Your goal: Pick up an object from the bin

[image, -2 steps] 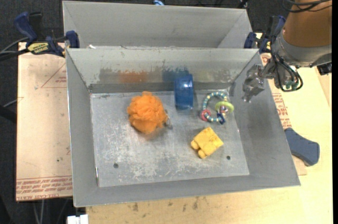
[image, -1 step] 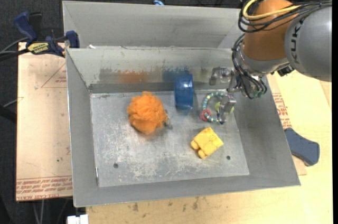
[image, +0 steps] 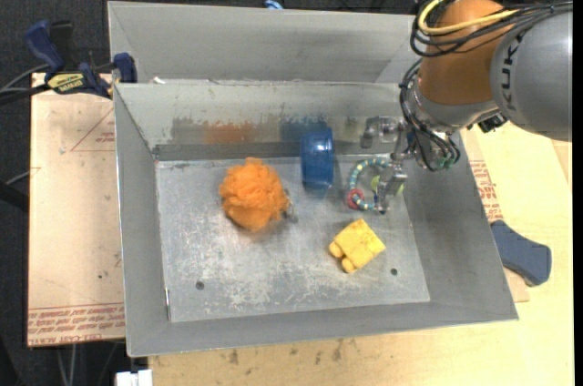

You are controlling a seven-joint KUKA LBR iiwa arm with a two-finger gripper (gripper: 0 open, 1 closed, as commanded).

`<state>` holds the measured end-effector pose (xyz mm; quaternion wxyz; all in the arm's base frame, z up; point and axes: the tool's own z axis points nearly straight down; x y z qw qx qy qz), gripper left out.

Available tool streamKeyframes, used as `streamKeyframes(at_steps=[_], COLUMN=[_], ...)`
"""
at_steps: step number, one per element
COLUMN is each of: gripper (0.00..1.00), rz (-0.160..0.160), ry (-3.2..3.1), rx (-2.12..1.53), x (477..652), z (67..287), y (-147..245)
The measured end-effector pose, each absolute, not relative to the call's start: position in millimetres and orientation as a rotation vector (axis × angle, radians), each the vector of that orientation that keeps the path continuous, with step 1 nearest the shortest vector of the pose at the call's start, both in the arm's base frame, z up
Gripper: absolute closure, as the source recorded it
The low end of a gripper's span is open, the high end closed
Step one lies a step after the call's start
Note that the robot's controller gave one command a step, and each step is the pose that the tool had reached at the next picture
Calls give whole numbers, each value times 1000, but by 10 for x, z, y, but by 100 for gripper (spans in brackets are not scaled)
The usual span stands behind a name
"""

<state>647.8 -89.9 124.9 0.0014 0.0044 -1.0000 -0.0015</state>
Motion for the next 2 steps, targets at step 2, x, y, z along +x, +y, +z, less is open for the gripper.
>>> streamKeyframes(at_steps=[2], gripper=[100], rz=[-1], ry=[-3126], rx=[368], x=[6299], z=[724], y=[-1143])
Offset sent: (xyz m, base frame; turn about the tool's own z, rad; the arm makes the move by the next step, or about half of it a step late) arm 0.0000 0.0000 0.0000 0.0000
